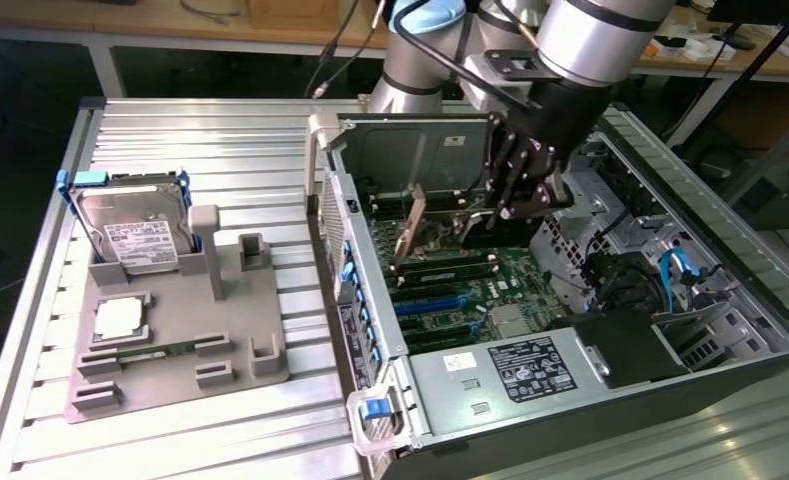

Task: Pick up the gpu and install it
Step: 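Insert the gpu into the slot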

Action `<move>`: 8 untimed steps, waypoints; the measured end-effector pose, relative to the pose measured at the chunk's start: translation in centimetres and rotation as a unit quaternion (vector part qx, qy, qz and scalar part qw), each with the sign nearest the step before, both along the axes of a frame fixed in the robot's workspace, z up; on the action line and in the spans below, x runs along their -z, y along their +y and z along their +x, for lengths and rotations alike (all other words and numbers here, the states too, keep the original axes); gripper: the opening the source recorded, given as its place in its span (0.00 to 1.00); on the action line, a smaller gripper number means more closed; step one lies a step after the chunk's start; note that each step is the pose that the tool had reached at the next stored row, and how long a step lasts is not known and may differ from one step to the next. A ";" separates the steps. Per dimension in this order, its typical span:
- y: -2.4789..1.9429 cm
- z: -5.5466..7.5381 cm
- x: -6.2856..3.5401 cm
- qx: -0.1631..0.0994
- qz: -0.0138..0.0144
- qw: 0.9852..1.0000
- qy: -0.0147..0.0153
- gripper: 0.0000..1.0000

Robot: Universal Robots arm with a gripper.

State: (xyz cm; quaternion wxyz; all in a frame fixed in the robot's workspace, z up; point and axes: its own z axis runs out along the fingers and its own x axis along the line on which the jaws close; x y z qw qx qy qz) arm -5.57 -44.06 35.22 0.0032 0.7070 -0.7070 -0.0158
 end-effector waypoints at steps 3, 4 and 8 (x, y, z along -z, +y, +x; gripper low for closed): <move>0.00 0.0 0.54 0.002 0.000 1.000 0.000 0.27; 0.00 0.0 0.78 0.002 0.000 1.000 0.000 0.27; 0.00 -0.6 1.52 0.002 0.000 1.000 0.000 0.27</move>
